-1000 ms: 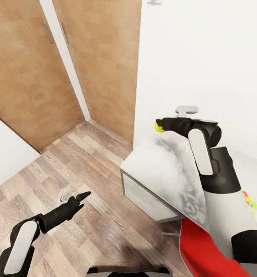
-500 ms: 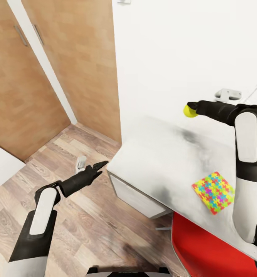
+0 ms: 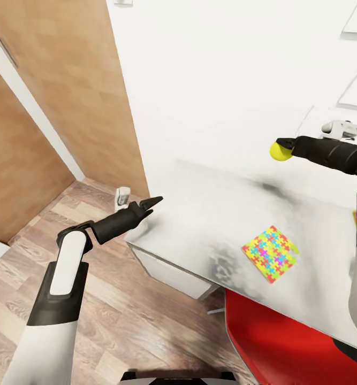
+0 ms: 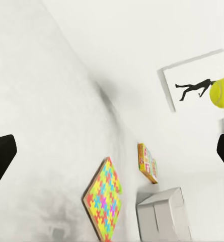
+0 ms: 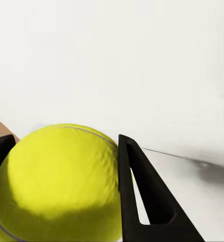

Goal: Put all the toys in the child's room - the three board games (two on the bed and one on the table), the two jigsaw puzzles on the table, and the tennis ball on the table - inside the toy box on the table in the child's room.

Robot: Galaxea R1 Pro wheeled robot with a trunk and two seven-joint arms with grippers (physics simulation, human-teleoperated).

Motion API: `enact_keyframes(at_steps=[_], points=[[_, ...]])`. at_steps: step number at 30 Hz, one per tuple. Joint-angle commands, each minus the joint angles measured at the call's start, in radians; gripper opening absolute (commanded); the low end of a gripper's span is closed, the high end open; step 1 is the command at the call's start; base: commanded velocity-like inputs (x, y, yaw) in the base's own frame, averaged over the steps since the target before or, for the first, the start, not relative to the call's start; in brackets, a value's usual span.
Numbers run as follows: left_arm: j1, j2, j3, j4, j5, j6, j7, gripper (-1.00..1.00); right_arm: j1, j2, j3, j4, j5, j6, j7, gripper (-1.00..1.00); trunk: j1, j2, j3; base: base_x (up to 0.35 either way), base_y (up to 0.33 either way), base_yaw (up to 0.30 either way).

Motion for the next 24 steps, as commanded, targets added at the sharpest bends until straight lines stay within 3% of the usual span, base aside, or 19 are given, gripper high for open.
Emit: enact_keyframes(at_steps=[1, 10, 13, 14, 16, 17, 20, 21, 24], points=[[-0.010, 0.000, 0.001, -0.003, -0.005, 0.009, -0.006, 1.00, -0.001, -0.009, -0.001, -0.001, -0.022, 0.003, -0.011, -1.00, 0.001, -0.002, -0.001, 0.000, 0.000, -0.281], [-0.071, -0.003, -0.009, -0.012, -0.001, 0.018, 0.000, 1.00, 0.001, -0.065, -0.003, -0.001, -0.094, 0.003, -0.010, -1.00, 0.001, -0.002, -0.001, 0.000, 0.000, -0.281], [-0.091, -0.008, -0.013, -0.008, -0.002, 0.020, 0.004, 1.00, 0.001, -0.104, -0.002, -0.001, -0.147, 0.003, -0.010, -1.00, 0.001, -0.002, -0.001, 0.000, 0.000, -0.281], [-0.091, -0.008, -0.013, -0.008, -0.002, 0.020, 0.004, 1.00, 0.001, -0.104, -0.002, -0.001, -0.147, 0.003, -0.010, -1.00, 0.001, -0.002, -0.001, 0.000, 0.000, -0.281], [-0.099, -0.012, -0.019, -0.005, -0.003, 0.020, 0.010, 1.00, 0.002, -0.139, -0.002, -0.001, -0.190, 0.003, -0.010, -1.00, 0.001, -0.002, -0.001, 0.000, 0.000, -0.281], [-0.099, -0.012, -0.019, -0.005, -0.003, 0.020, 0.010, 1.00, 0.002, -0.139, -0.002, -0.001, -0.190, 0.003, -0.010, -1.00, 0.001, -0.002, -0.001, 0.000, 0.000, -0.281], [-0.105, -0.016, -0.035, 0.000, -0.004, 0.021, 0.028, 1.00, 0.002, -0.193, -0.002, -0.001, -0.259, 0.003, -0.010, -1.00, 0.001, -0.002, -0.001, 0.000, 0.000, -0.281], [-0.105, -0.016, -0.035, 0.000, -0.004, 0.021, 0.028, 1.00, 0.002, -0.193, -0.002, -0.001, -0.259, 0.003, -0.010, -1.00, 0.001, -0.002, -0.001, 0.000, 0.000, -0.281], [-0.108, -0.019, -0.053, 0.004, -0.004, 0.021, 0.048, 1.00, 0.003, -0.243, -0.001, -0.001, -0.317, 0.003, -0.010, -1.00, 0.001, -0.002, -0.001, 0.000, 0.000, -0.281]])
